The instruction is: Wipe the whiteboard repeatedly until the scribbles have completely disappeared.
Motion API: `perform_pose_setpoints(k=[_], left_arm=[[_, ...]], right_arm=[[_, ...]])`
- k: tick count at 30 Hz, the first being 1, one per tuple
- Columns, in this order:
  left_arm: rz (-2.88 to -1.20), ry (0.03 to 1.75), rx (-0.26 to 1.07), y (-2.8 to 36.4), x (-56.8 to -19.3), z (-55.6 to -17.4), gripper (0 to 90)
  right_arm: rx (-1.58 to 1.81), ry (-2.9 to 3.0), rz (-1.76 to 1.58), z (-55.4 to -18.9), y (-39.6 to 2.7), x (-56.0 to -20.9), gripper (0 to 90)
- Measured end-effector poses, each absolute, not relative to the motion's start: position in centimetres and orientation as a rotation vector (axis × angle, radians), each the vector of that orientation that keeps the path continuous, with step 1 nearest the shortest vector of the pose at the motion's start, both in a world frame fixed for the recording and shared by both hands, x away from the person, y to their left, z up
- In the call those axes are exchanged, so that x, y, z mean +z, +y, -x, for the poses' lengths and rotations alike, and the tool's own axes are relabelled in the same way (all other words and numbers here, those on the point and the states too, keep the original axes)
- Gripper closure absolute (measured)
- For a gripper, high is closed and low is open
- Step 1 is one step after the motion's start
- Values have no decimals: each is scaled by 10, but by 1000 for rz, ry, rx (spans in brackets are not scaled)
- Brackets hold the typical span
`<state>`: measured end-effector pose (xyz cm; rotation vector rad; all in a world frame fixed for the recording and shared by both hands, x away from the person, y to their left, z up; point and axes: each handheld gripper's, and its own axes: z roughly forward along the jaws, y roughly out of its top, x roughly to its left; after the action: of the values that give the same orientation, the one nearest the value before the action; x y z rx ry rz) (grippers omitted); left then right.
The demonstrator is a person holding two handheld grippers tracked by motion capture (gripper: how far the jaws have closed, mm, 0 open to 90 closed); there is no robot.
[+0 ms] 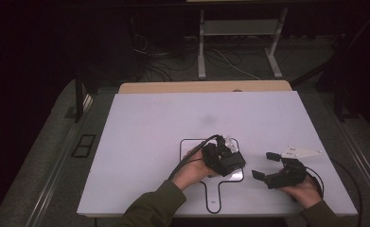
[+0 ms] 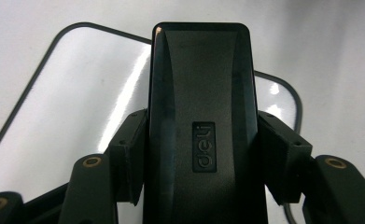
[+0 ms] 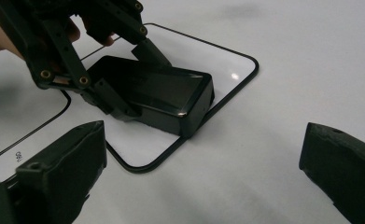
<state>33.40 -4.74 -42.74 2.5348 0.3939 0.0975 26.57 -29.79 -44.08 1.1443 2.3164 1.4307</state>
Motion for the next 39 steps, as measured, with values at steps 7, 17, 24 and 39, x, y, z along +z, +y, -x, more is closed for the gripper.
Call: perform_pose_setpoints(k=[7,17,24,39], left_arm=[[-2529,458,120,-34,-427,-347,397],[-2515,538,156,-13,-427,-357,397],[-2521,514,133,-16,-427,-350,397],[-2536,422,128,-45,-427,-337,398]], right_arm=[[1429,2315,-1145,-266,-299,-441,0],[1430,2312,-1147,-266,-299,-441,0],[1428,2316,-1145,-266,-299,-441,0],[1427,2313,-1146,-266,-299,-441,0]])
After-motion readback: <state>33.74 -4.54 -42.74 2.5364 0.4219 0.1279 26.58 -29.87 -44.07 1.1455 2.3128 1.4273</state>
